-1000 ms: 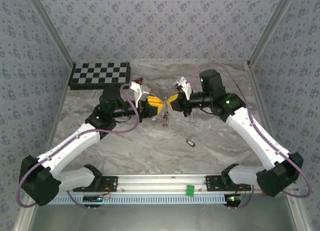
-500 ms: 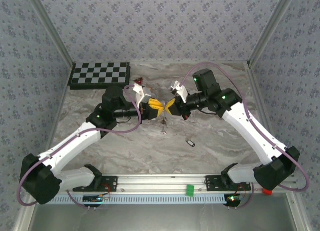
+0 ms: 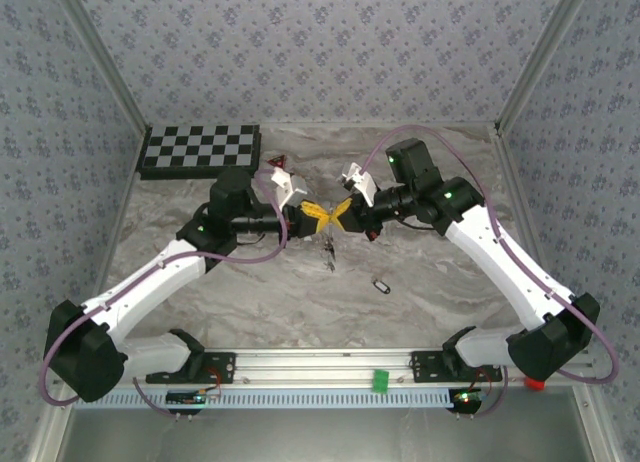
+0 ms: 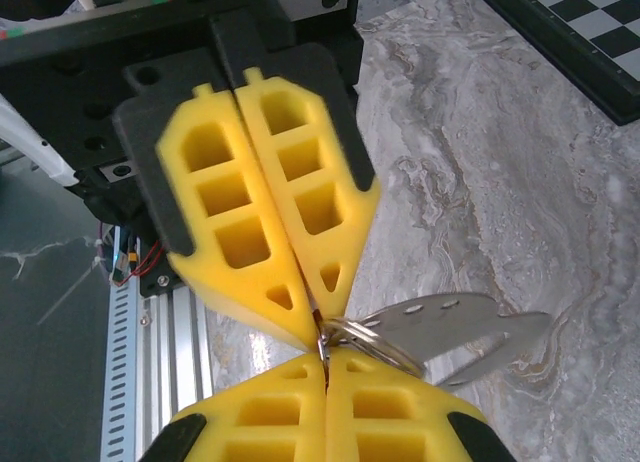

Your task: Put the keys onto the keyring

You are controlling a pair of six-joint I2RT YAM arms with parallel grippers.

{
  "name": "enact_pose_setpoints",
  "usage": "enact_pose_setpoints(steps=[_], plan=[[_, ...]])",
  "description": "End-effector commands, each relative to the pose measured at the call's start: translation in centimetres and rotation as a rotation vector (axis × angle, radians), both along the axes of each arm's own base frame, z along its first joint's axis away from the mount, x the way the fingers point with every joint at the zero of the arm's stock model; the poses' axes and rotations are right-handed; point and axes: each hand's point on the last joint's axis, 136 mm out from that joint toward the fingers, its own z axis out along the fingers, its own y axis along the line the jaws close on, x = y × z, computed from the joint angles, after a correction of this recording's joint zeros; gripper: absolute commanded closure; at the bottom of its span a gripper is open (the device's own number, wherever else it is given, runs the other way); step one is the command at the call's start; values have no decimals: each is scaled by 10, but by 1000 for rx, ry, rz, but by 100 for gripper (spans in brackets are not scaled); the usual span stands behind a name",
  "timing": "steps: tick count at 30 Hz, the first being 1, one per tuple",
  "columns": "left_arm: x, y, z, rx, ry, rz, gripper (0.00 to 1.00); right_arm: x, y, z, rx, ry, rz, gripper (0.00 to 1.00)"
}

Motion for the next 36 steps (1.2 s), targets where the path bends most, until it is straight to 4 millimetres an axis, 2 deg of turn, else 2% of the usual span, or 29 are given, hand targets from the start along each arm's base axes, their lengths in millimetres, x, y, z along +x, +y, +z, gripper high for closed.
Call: enact_pose_setpoints(steps=[1,12,16,22,24,26,29,32,34,36], plan=[[-6,-4,16,-23,-35,-49,100,-7,4,18,50,-35,40,100],[-7,-4,14,-13,-45,-48,100,-4,0,23,81,-41,21,100],[-8,-4,9,7,-35,-57,88,-3,0,23,80,-42,18,100],[-10,-6,8,11,-27,-74,85,-3,1,23,84,-41,18,100],[-11,-6,9,10,-28,-80,88,-3,1,23,86,-38,20,100],[-11,-7,9,8,-27,-80,100,-4,1,22,86,-36,22,100],[-11,-8,12,-3,-26,-75,100,-4,2,21,85,-36,23,100],[-7,-8,17,-36,-32,-49,100,-5,0,19,88,-37,22,88],[-6,-7,23,-77,-38,-26,100,0,-3,23,126,-44,-13,74],[-3,-4,32,-139,-39,8,100,5,-9,32,207,-58,-50,71]])
